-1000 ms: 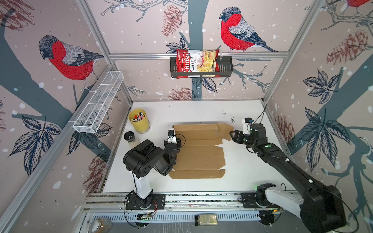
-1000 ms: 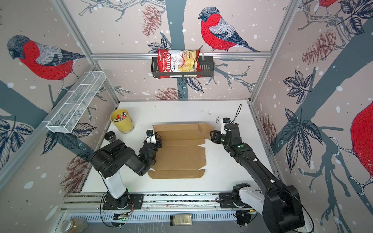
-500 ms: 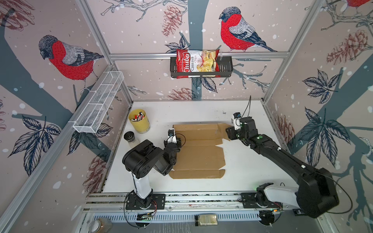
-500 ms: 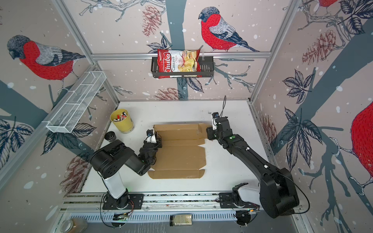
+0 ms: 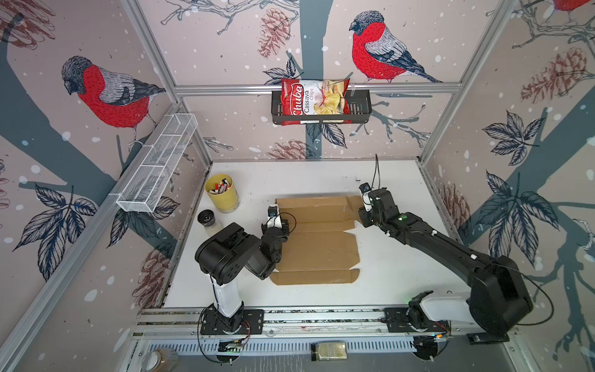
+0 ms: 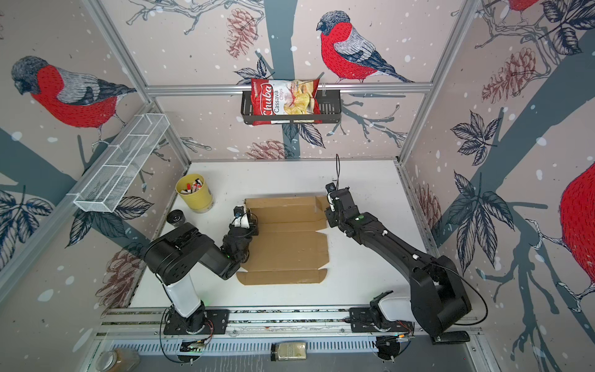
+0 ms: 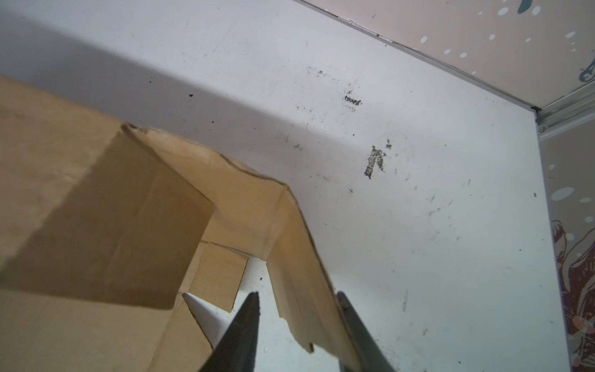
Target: Fold the paper box
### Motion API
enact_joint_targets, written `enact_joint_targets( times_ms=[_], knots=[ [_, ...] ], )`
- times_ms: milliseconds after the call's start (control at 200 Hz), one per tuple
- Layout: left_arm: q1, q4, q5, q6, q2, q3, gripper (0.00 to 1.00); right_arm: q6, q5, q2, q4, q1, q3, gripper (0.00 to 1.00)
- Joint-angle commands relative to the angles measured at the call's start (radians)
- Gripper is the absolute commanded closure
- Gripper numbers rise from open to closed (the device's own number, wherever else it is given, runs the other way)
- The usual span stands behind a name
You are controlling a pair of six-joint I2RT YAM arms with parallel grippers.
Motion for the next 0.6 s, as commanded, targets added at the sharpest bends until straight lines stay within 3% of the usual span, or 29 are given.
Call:
enact_joint_targets(
  times_ms=[0,240,595],
  knots=[
    [0.001,-0.053,0.011,-0.011,0.003,0.000,1.00,-0.018,0.015,-0.005,0.010,0.002,-0.001,0.70],
    [0.001,-0.059,0.001,-0.022,-0.002,-0.006,1.00,-0.016,0.033,-0.014,0.034,0.031,-0.014,0.88],
    [-0.009,-0.065,-0.103,-0.078,0.002,-0.009,1.00,0.043,-0.018,-0.138,-0.058,0.113,-0.037,0.93]
  ],
)
